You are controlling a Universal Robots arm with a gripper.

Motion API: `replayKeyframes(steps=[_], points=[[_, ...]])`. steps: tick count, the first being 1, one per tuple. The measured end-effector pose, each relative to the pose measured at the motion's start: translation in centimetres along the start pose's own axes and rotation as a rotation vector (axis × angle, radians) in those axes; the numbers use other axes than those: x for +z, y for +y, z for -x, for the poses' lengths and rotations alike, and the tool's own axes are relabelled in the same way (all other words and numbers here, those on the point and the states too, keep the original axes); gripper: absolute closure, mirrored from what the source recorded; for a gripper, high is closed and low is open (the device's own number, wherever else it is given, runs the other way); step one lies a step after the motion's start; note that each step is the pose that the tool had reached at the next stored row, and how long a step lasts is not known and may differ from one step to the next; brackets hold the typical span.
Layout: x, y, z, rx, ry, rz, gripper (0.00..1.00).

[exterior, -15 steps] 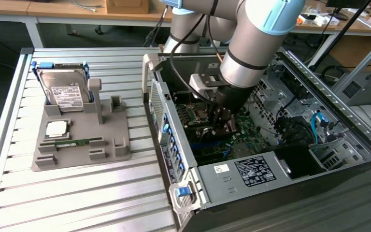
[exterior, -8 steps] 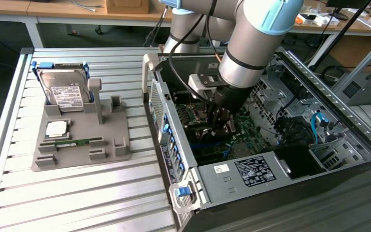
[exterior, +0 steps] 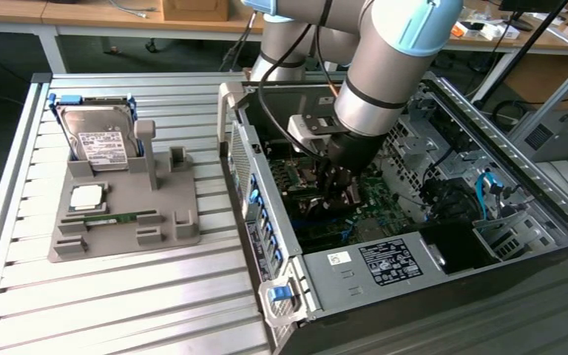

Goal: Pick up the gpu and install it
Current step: 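Insert the gpu into the slot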

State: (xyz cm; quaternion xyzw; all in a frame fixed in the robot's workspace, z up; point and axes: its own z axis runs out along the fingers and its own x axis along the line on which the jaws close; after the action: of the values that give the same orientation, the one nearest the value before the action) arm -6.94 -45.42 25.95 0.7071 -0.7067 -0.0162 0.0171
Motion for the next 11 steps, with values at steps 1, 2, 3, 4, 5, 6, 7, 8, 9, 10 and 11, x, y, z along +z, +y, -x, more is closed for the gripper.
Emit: replayKeyframes(steps=[1,2,3,4,5,6,7,8,9,10,11], points=[[0.00,0.00,0.00,0.000,0.0001,0.0000,0.73],[0.02,0.00,0.00,0.000,-0.0001,0.0000,0.73],[0.06,0.00,0.00,0.000,-0.0001,0.0000,0.73],[0.11,-0.01,0.00,0.000,-0.0002,0.0000,0.73],[0.15,-0.01,0.00,0.001,0.0000,0.0000,0.73],[0.21,-0.01,0.00,0.001,0.0000,0.0000,0.73],[0.28,-0.01,0.00,0.001,-0.0001,0.0000,0.73],[0.33,-0.02,0.00,0.001,0.0001,0.0001,0.73],[0.37,-0.02,0.00,0.001,0.0002,0.0001,0.73],[0.40,-0.02,-0.01,0.001,0.0004,0.0002,0.73],[0.43,-0.02,-0.01,0.001,0.0005,0.0002,0.73]])
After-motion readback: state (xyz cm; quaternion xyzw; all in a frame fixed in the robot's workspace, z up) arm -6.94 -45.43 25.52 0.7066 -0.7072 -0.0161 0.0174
